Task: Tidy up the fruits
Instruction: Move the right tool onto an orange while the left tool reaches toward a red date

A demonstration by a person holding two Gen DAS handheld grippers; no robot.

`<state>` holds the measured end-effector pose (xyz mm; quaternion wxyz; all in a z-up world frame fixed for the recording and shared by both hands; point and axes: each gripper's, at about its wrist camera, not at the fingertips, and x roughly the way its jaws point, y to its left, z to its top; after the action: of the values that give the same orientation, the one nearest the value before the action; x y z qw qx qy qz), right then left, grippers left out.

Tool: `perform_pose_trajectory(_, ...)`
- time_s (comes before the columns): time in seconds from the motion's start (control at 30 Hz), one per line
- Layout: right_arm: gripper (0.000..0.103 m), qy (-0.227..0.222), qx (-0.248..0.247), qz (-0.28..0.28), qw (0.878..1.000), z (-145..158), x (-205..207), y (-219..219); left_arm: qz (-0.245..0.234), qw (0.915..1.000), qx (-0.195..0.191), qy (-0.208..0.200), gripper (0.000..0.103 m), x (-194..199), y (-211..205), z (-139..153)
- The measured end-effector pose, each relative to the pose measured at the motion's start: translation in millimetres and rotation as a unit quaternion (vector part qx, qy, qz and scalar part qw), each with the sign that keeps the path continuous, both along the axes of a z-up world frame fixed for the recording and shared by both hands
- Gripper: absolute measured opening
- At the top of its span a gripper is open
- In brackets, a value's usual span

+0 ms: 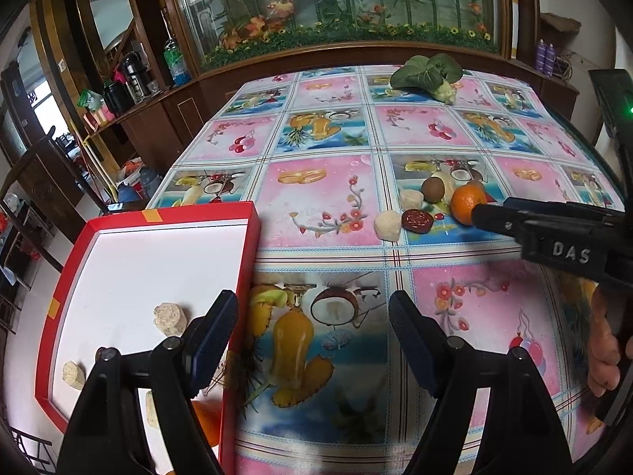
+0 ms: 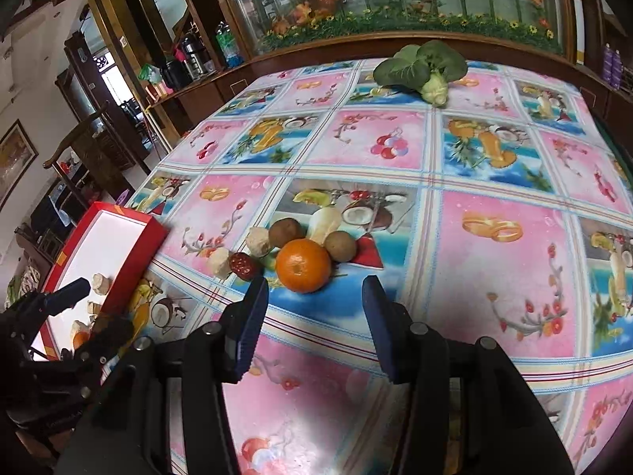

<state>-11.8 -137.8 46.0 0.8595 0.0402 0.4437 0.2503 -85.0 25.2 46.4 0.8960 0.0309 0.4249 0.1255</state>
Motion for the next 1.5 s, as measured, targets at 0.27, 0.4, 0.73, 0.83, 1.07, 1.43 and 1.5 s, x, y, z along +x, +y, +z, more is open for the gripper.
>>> perform_pose_trajectory(0.27, 0.051, 0.003, -0.023, -0.005, 1.000, -9.2, 6.2, 19.3, 0.002, 1.0000, -0.005, -0.006, 0.078, 1.6, 0.5, 5.3)
perform_pose_trajectory(0.4, 0.051, 0.004, -0.034, -0.004, 0.999, -13.1, 8.3, 27.3, 0.006, 0.9999, -0.006, -0.007, 0.078, -2.0, 2.6, 6.2)
perform_pose_trajectory(0.73, 0.038, -0.001, -0.049, -0.017, 0.999, -18.3, 13.8, 31.4, -0.012, 0.9998, 0.002, 0.013, 0.078, 9.9, -1.6, -1.1)
perform_pose_trajectory(0.83, 0.038, 0.022, -0.021, -0.019, 0.999, -18.0, 18.9, 22.8, -0.028, 0.9994, 0.000, 0.019, 0.078, 23.6, -4.5, -2.6)
perform_pose_trajectory(1.07, 0.038, 0.052, 0.028, -0.054, 0.997, -9.0, 28.0, -10.5, -0.041, 0.9979, -0.002, 0.051, 0.078, 56.6, -9.3, -17.1)
perform_pose_trajectory(1.43, 0.038, 0.044, 0.051, -0.077, 0.995, 1.9, 26.9, -26.2, -0.054, 0.9960, -0.025, 0.067, 0.072, 88.8, -8.7, -34.7)
perform_pose_trajectory(1.5, 0.038, 0.040, 0.052, -0.077, 0.995, 3.6, 25.8, -27.6, -0.062, 0.9951, -0.042, 0.064, 0.059, 92.2, -9.3, -34.0)
